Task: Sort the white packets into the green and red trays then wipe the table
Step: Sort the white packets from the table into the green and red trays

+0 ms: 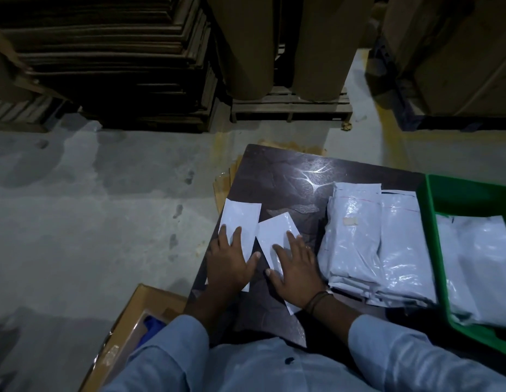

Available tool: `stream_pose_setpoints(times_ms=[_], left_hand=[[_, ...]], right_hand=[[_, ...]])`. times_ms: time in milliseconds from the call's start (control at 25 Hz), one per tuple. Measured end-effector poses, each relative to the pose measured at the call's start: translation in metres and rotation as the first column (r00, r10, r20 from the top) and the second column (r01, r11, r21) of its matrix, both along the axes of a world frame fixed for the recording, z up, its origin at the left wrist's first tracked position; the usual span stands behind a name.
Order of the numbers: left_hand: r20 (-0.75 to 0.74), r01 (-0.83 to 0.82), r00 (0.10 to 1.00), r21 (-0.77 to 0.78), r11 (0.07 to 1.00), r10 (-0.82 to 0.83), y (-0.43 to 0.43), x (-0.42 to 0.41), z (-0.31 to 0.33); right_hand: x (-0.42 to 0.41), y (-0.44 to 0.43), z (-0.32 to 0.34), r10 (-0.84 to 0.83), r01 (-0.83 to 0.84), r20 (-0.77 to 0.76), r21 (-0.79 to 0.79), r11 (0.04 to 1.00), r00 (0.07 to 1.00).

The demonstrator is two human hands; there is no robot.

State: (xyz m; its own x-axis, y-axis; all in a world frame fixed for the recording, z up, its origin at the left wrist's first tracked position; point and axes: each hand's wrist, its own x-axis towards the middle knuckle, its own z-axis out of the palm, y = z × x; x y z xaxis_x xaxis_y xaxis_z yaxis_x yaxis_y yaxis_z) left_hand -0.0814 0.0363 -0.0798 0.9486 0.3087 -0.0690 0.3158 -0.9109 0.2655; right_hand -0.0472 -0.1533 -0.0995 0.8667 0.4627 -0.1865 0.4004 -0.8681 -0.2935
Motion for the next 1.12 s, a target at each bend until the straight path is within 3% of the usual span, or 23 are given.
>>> stream_pose_setpoints(times_ms=[200,440,760,1120], left_hand=[[-0.097,0.024,0.995,0.078,0.997,-0.016,-0.003,0.001,-0.008],[-0.060,-0.015,0.998,0.104,0.994,0.021,0.001,-0.020,-0.013],[0.019,-0.152,0.988,0.033,0.988,0.152,-0.010,-0.015,0.030],[0.259,-0.092,0.961,-0.019,0.996,0.094,-0.063,0.004,0.084]], right_hand=[[0.009,0.018,0.006,-0.008,0.004,-0.025,-0.157,0.988,1.000],[-0.003,0.015,0.011,0.017,-0.026,-0.053,-0.155,0.988,0.998],[0.002,0.026,0.059,-0.004,0.006,0.082,-0.027,1.000,0.997],[0.014,-0.018,0.134,-0.186,0.161,0.208,0.132,0.978,0.960]])
